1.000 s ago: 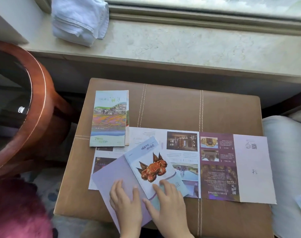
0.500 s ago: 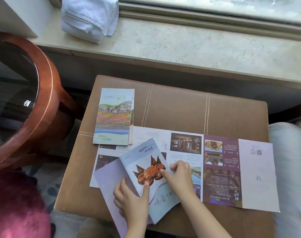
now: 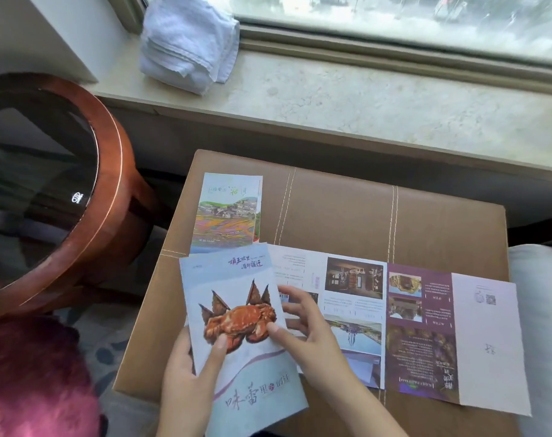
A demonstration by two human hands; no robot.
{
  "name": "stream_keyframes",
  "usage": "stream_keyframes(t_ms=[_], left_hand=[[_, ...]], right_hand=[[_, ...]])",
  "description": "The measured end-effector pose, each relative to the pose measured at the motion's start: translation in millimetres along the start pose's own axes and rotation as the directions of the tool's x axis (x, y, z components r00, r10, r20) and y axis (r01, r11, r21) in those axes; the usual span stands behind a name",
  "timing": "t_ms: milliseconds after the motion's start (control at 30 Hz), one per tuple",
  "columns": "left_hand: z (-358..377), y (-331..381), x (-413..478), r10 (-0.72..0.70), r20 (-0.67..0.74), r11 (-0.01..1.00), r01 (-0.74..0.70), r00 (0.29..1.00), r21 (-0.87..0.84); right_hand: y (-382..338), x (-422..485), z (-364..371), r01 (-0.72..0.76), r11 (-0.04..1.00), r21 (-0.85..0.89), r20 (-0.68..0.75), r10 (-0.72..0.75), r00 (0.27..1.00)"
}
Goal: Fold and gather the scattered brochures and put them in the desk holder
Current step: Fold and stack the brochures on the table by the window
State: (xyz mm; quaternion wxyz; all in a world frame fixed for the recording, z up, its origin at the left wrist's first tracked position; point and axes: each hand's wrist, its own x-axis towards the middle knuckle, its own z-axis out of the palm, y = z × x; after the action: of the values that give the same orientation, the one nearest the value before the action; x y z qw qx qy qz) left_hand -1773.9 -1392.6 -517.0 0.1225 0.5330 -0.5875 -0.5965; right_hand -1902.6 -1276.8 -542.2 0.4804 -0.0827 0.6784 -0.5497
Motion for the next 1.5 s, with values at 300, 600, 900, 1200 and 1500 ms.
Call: stream_keyframes(t_ms=[300, 600, 900, 1200, 1500], left_hand=[[-0.2, 67.9, 148.4, 0.206, 0.011, 0.943, -0.202, 0.978, 0.264], [21.9, 44.0, 213.2, 0.133, 0.081, 0.893, -0.154, 0.988, 0.423], [27.9, 29.0, 208.8, 0.096, -0.054, 0.799, -0.045, 0.994, 0.6], [10.3, -22.1, 69.4, -0.169, -0.172, 0.752, 0.24, 0.971, 0.615], [108.7, -59.1, -17.7, 0.095, 0.621, 0.419, -0.597, 0.778, 0.684]], right_hand=[[-92.9, 99.7, 18.4, 0.218, 0.955, -0.2, -0.191, -0.257, 0.947], [-58.4, 171.2, 30.9, 0.071, 0.813, -0.578, -0.134, -0.181, 0.974], [-37.0, 147.4, 13.1, 0.122, 0.853, -0.508, -0.121, -0.21, 0.97], [41.7, -4.0, -120.9, -0.194, 0.887, -0.418, -0.779, -0.241, 0.578], [122.5, -86.3, -188.4, -0.607, 0.749, -0.267, -0.878, 0.071, 0.473]])
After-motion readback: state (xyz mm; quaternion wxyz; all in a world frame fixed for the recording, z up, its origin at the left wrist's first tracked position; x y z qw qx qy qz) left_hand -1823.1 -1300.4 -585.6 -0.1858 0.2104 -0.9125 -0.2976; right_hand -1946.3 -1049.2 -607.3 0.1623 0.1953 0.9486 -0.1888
